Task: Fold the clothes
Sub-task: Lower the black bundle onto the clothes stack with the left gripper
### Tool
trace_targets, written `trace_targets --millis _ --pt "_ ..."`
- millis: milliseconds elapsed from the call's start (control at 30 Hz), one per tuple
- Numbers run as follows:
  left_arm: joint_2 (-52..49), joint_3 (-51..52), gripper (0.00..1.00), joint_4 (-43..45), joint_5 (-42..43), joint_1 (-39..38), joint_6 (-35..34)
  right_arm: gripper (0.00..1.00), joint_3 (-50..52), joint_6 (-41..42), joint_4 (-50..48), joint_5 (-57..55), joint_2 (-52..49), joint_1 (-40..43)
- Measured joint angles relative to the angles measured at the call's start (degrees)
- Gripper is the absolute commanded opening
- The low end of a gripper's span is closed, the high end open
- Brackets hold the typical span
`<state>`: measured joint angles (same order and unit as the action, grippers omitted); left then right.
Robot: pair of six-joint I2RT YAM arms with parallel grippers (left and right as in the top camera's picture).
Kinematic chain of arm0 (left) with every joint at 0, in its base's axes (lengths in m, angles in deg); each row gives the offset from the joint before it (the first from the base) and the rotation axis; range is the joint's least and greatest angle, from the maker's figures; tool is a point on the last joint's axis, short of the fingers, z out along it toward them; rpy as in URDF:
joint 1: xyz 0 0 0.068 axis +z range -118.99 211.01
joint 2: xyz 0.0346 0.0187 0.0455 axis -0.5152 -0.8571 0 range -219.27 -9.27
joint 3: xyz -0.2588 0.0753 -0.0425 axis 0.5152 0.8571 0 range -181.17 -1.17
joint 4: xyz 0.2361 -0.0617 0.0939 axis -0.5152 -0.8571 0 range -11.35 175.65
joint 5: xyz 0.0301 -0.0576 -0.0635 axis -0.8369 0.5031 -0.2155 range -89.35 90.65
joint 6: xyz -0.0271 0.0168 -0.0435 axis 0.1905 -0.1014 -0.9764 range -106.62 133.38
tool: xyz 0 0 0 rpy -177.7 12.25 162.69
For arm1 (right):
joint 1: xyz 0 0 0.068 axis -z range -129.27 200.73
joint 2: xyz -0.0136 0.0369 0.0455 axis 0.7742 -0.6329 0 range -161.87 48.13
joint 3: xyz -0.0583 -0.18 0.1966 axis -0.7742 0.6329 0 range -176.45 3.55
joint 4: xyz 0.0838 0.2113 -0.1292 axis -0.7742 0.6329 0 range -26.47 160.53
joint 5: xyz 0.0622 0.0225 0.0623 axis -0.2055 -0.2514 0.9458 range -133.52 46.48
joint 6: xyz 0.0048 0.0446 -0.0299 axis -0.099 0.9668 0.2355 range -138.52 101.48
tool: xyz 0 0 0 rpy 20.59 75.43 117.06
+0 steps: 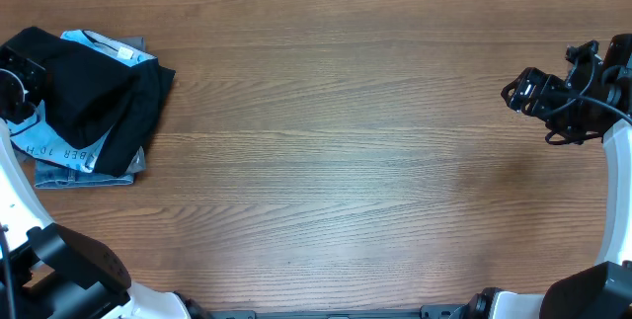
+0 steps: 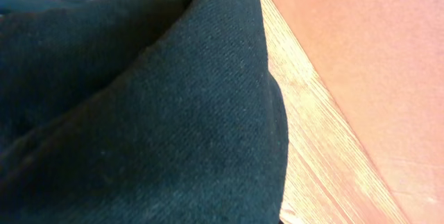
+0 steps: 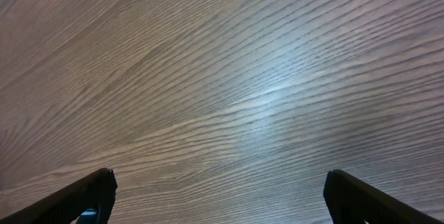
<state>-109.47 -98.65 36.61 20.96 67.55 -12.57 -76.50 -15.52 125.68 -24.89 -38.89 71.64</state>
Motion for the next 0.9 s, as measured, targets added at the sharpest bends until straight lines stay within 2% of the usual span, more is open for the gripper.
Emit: trace_targets --millis 467,533,567,600,633,667,800,900 --pt "-0.1 8.2 0.04 4.1 -6.6 0.7 0.0 1.00 0.0 0.0 0.0 0.0 0.0 0.0" --pt "-0.1 8.2 0.07 4.0 -7.2 0.7 0.0 1.00 0.0 0.0 0.0 0.0 0.0 0.0" --pt "-0.1 8.2 0.20 3.7 -7.4 0.7 0.0 1.00 0.0 0.0 0.0 0.0 0.0 0.0" --pt "-0.1 8.2 0.39 3.5 -7.6 0.8 0.0 1.00 0.0 0.0 0.0 0.0 0.0 0.0" --pt "-0.1 8.2 0.68 3.3 -7.7 0.9 0.2 1.00 0.0 0.0 0.0 0.0 0.0 0.0" --pt "-0.1 8.2 0.81 3.2 -7.8 1.0 0.1 1.00 0.0 0.0 0.0 0.0 0.0 0.0" --pt "-0.1 8.2 0.96 2.1 -7.7 1.9 0.4 1.00 0.0 0.0 0.0 0.0 0.0 0.0" --pt "-0.1 7.9 0.99 0.2 -7.7 2.6 0.9 1.00 0.0 0.0 0.0 0.0 0.0 0.0"
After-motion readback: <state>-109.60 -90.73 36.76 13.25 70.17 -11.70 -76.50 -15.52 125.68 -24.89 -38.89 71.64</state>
